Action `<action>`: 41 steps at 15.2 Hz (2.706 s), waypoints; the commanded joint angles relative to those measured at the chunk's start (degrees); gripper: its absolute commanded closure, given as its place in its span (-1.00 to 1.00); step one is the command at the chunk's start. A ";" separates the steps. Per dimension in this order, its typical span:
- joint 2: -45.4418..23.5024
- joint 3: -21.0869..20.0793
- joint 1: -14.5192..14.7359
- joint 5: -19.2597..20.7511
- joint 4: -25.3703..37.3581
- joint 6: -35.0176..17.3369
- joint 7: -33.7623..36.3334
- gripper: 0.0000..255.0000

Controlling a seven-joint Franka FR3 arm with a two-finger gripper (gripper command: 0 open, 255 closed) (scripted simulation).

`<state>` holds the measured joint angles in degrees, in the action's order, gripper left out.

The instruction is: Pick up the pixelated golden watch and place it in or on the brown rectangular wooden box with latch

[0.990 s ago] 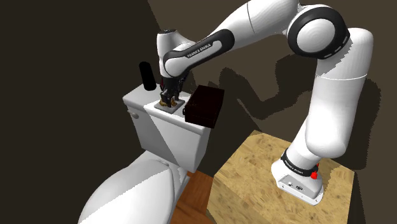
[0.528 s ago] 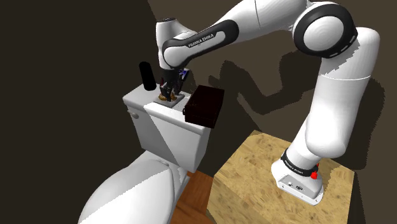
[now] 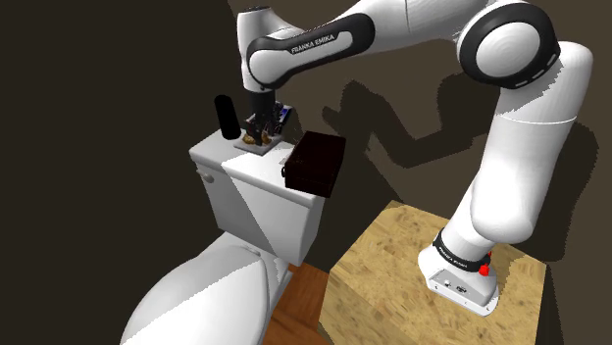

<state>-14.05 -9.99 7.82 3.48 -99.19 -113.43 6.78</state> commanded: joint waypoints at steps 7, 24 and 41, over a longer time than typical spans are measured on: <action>1.33 -0.11 0.00 -0.35 4.51 5.82 -0.28 1.00; 24.27 2.75 -3.56 -4.06 -16.39 7.48 -7.66 1.00; 32.94 4.92 -4.51 -4.52 -33.47 -0.96 -11.20 1.00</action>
<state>19.18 -4.95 3.25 -1.02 -132.06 -113.44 -4.59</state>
